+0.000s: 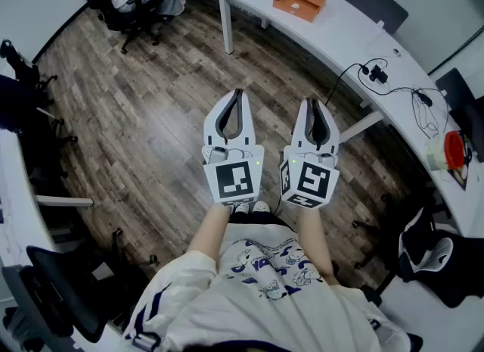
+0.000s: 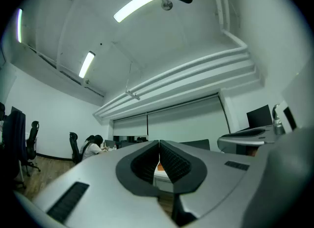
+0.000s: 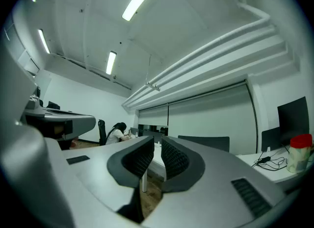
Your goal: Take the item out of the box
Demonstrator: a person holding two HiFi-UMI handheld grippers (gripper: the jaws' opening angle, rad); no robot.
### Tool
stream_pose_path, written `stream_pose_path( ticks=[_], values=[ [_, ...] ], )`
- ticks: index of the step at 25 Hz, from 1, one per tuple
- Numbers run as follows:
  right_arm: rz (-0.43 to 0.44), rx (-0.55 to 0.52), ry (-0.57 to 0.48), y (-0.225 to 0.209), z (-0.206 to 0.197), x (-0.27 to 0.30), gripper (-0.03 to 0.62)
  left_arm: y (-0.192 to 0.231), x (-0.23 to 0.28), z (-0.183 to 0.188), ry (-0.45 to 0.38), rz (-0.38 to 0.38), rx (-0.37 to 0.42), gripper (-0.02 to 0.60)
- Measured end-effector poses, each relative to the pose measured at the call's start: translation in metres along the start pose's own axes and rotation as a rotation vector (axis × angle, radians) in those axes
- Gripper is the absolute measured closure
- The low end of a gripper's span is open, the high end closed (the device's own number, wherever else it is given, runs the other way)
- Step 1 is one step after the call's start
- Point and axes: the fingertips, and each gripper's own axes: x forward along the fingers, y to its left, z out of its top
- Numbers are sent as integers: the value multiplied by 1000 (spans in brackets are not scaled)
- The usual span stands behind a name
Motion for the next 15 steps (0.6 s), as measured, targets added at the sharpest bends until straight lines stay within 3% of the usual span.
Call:
stream_pose_path(
  ticks=[15],
  values=[
    [0,24,25,8,-8,10,530,6,8,-10,34,-19,3,563]
  ],
)
